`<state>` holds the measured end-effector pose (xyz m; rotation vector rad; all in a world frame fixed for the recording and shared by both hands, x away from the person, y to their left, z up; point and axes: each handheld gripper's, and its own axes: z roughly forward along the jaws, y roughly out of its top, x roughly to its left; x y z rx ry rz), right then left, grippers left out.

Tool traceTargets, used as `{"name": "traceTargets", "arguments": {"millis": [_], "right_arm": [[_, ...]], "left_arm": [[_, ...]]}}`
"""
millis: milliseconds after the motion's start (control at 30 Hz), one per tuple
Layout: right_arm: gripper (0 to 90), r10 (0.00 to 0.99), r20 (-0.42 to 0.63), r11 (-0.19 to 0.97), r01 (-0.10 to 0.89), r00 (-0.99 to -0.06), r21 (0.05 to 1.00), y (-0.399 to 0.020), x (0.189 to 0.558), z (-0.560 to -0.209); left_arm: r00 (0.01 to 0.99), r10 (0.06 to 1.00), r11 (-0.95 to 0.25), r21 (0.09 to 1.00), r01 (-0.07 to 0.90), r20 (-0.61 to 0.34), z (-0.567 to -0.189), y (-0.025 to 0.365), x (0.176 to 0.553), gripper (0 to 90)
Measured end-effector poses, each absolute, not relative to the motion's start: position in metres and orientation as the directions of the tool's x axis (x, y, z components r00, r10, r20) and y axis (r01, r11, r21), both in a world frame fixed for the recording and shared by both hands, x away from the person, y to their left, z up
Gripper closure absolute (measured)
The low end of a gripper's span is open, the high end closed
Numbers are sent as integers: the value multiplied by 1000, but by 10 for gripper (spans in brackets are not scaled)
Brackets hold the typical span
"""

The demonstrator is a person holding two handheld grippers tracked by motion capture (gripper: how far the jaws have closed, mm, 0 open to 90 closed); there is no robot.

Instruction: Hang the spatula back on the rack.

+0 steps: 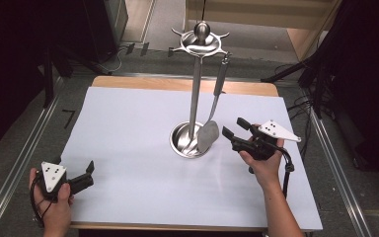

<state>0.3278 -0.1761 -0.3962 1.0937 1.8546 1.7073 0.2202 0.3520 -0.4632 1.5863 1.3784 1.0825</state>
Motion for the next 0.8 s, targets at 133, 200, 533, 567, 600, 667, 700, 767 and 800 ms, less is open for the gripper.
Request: {"name": "traceTargets", "arguments": {"millis": [133, 200, 533, 567, 600, 667, 700, 767, 800], "right_arm": [[304, 786, 215, -45, 293, -580, 955, -184, 330, -403], [291, 799, 211, -40, 299, -564, 953, -187, 331, -407], [256, 850, 192, -20, 334, -491, 942, -199, 335, -422], [254, 852, 194, -20, 340, -487, 940, -200, 335, -423], [254, 855, 196, -22, 345, -480, 938, -201, 335, -425], [253, 861, 197, -23, 351, -468, 936, -204, 336, -428], [252, 865, 198, -26, 354, -461, 935, -206, 336, -430], [251, 871, 198, -25, 362, -450, 932, -209, 337, -432], [251, 874, 199, -28, 364, -443, 931, -211, 336, -433]], "left_arm": [[59, 991, -131, 928, 349, 118, -463, 352, 220, 11], [59, 991, -131, 928, 348, 118, -463, 352, 220, 11], [61, 991, -133, 928, 348, 119, -463, 352, 220, 12], [61, 991, -133, 928, 348, 119, -463, 352, 220, 11], [60, 991, -133, 928, 349, 119, -463, 352, 220, 11], [61, 991, -132, 928, 349, 119, -463, 352, 220, 11], [61, 991, -132, 928, 349, 118, -463, 352, 220, 11], [61, 991, -132, 928, 349, 118, -463, 352, 220, 11], [60, 991, -132, 928, 349, 118, -463, 352, 220, 12]]}}
